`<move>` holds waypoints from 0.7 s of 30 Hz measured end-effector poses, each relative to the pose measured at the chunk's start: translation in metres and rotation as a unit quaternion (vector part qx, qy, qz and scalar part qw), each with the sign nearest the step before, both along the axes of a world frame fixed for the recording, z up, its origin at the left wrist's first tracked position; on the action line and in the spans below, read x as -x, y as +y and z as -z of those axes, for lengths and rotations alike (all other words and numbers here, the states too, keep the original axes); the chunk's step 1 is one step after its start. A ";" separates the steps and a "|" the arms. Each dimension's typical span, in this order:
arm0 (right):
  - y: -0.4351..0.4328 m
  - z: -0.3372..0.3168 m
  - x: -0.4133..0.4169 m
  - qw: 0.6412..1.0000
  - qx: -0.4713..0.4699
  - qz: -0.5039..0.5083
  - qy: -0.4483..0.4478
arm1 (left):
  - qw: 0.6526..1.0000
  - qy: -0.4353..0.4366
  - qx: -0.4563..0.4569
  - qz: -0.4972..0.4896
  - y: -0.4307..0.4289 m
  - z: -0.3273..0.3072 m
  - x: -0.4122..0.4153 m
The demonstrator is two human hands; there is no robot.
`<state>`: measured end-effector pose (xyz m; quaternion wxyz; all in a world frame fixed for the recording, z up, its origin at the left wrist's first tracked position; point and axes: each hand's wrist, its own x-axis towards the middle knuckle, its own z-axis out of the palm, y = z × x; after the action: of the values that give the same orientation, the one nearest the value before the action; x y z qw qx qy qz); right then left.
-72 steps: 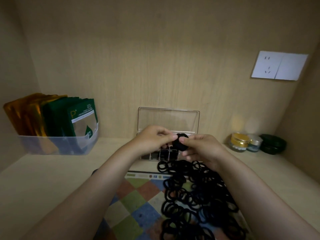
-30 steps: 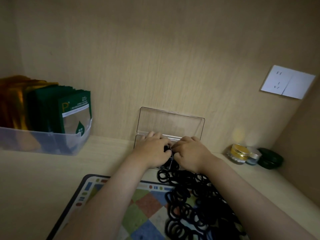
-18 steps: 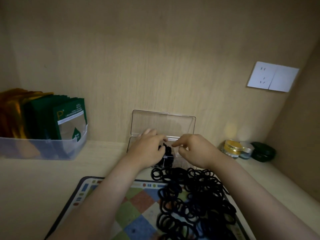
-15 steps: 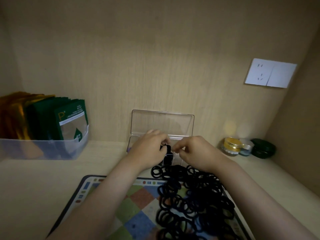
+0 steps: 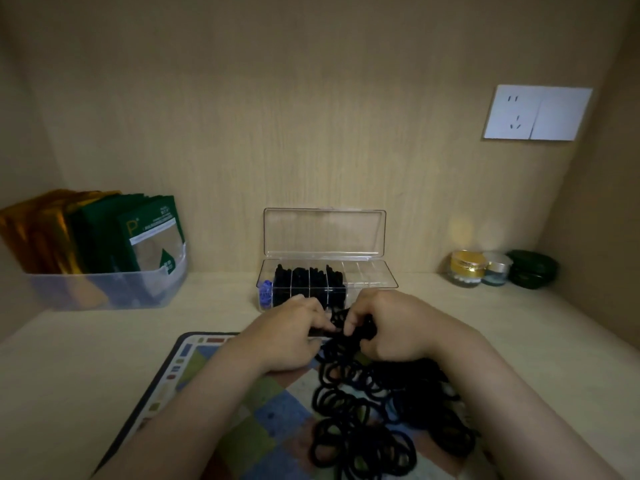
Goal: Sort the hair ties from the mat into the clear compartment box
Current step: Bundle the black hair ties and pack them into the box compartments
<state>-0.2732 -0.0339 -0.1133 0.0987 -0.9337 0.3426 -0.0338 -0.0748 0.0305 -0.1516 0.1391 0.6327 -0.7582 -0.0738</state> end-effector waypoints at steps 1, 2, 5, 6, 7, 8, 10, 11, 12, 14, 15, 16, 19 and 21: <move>0.001 0.001 0.000 1.000 -0.005 -0.003 0.017 | 1.000 0.006 0.005 0.001 -0.001 0.001 0.000; 0.001 0.002 -0.001 0.999 -0.009 -0.009 0.032 | 1.000 0.012 0.009 0.000 -0.001 0.001 -0.001; 0.001 0.008 -0.005 0.999 -0.013 -0.020 0.035 | 1.000 0.011 0.025 -0.007 -0.004 0.003 -0.005; 0.000 0.009 -0.007 0.999 -0.006 -0.019 0.030 | 0.999 0.009 0.030 -0.009 -0.005 0.004 -0.007; -0.001 0.010 -0.008 1.000 -0.001 -0.016 0.023 | 0.999 0.010 0.034 -0.008 -0.005 0.004 -0.008; -0.002 0.011 -0.010 1.000 -0.002 -0.014 0.016 | 0.999 0.015 0.033 -0.008 -0.006 0.005 -0.009; -0.003 0.014 -0.013 1.000 -0.005 -0.014 0.000 | 0.999 0.037 0.034 -0.010 -0.004 0.004 -0.011; -0.003 0.016 -0.015 1.000 -0.003 -0.019 -0.010 | 0.998 0.054 0.038 -0.017 -0.003 0.002 -0.013; -0.004 0.018 -0.016 0.999 -0.001 -0.023 -0.023 | 0.995 0.083 0.041 -0.029 -0.001 0.000 -0.014; -0.005 0.021 -0.017 0.998 -0.008 -0.020 -0.053 | 0.983 0.170 0.041 -0.061 0.002 -0.003 -0.015; -0.006 0.021 -0.016 0.997 -0.021 -0.011 -0.073 | 0.974 0.207 0.044 -0.078 0.004 -0.004 -0.015; -0.006 0.020 -0.015 0.993 -0.045 -0.001 -0.105 | 0.966 0.236 0.049 -0.094 0.005 -0.005 -0.015; -0.002 0.012 -0.012 0.956 -0.166 0.015 -0.240 | 0.940 0.314 0.052 -0.121 0.005 -0.006 -0.011; 0.002 0.008 -0.011 0.920 -0.258 0.017 -0.296 | 0.916 0.378 0.026 -0.133 0.006 -0.006 -0.003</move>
<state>-0.2626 -0.0317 -0.1217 0.4321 -0.8172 0.3108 -0.2212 -0.0716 0.0364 -0.1452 0.4403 0.6485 -0.5601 -0.2681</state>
